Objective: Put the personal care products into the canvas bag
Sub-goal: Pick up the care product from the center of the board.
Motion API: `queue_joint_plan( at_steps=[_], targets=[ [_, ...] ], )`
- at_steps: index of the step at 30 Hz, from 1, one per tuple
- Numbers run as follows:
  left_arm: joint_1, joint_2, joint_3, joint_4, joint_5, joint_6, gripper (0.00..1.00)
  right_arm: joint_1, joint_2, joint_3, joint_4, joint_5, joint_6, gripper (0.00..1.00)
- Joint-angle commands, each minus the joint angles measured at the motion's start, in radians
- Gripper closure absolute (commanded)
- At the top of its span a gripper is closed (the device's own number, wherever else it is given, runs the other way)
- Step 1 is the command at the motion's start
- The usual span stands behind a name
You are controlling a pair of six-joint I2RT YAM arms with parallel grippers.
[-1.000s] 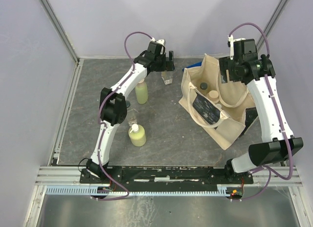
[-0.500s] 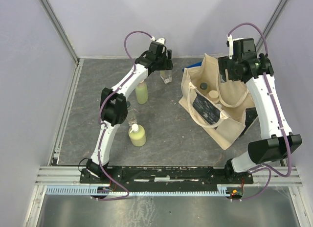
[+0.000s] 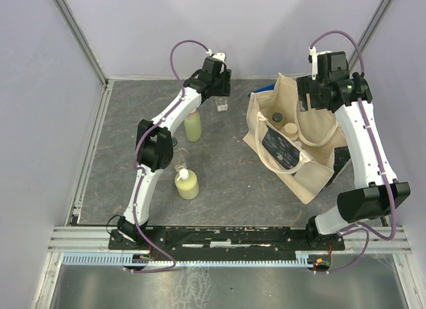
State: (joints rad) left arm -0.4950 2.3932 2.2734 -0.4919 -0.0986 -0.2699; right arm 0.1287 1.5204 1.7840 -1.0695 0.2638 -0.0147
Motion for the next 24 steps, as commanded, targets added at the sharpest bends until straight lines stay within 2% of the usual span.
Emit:
queue_joint_plan(
  at_steps=[1,8,16,24],
  targets=[
    [0.014,-0.045,-0.021,-0.086,-0.073,0.119,0.33,-0.006,-0.009,0.007,0.029,-0.009,-0.007,0.09],
    [0.014,-0.053,-0.040,-0.097,-0.138,0.129,0.14,-0.006,-0.008,-0.001,0.032,-0.026,-0.002,0.09],
    [0.014,-0.047,-0.041,-0.003,-0.141,0.119,0.11,-0.006,-0.014,-0.012,0.034,-0.034,-0.001,0.09],
    [0.014,-0.057,-0.039,0.026,0.095,0.108,0.11,-0.006,-0.025,-0.020,0.029,-0.020,-0.004,0.09]
  ],
)
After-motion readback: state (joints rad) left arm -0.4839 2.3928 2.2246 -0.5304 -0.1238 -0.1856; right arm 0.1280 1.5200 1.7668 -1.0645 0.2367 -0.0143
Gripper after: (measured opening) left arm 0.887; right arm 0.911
